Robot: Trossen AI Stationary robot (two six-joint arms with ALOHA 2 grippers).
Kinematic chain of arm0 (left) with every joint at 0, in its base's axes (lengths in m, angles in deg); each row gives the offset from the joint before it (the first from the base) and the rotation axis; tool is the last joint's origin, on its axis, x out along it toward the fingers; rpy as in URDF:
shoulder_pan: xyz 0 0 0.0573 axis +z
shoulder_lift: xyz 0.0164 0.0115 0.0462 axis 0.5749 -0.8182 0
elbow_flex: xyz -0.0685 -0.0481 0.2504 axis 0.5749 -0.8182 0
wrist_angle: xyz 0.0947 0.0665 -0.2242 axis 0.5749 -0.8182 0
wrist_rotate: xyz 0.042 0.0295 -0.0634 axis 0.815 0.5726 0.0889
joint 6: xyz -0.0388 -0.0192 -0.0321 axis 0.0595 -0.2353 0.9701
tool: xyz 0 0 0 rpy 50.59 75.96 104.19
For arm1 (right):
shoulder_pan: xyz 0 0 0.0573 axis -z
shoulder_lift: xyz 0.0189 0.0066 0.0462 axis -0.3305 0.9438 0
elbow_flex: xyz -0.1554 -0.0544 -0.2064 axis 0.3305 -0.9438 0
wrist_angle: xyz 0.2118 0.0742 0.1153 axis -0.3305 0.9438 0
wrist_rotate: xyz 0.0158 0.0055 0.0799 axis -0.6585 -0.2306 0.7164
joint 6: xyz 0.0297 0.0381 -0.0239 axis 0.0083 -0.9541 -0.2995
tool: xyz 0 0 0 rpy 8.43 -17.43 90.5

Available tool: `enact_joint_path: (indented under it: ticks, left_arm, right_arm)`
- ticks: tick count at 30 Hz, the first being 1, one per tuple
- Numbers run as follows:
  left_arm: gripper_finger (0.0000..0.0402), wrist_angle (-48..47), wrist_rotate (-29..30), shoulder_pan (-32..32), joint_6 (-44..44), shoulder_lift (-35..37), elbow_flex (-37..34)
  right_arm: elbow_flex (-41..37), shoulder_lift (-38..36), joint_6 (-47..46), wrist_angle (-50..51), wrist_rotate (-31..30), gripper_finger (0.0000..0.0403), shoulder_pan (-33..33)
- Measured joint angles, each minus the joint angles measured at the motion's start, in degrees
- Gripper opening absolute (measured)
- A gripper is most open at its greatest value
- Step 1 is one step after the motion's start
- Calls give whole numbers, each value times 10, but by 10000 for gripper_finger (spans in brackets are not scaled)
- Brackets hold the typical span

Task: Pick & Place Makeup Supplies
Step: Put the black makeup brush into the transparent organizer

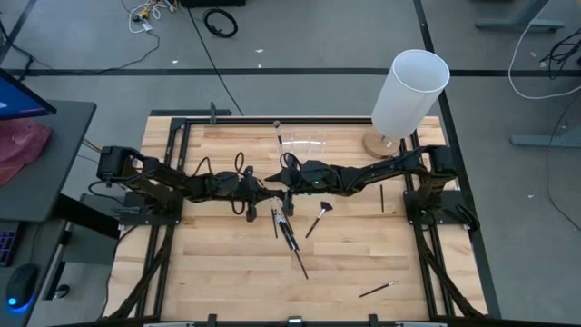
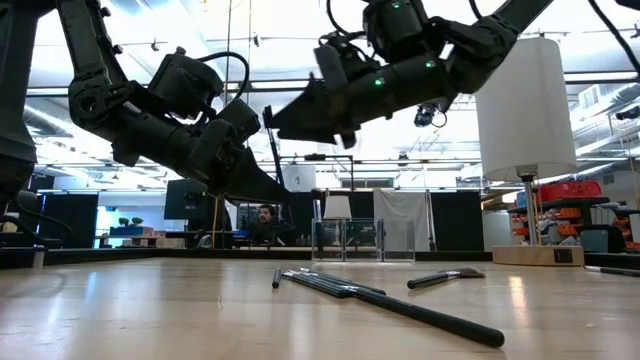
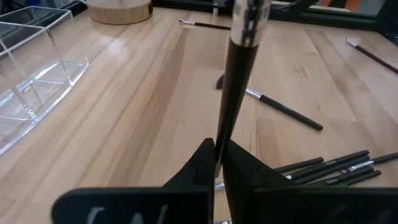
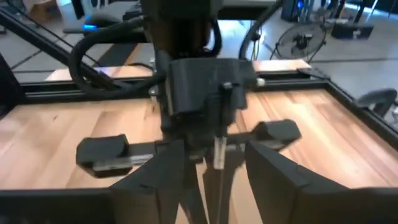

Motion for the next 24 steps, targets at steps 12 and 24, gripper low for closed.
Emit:
enact_joint_path:
  ticks: [12,24]
  left_arm:
    - [16,2,0,0,0,0,0]
    - [16,21,-9,-1,-1,0,0]
  right_arm:
    - [4,10,22,-33,4,101,0]
    - [3,47,34,-66,-18,76,-2]
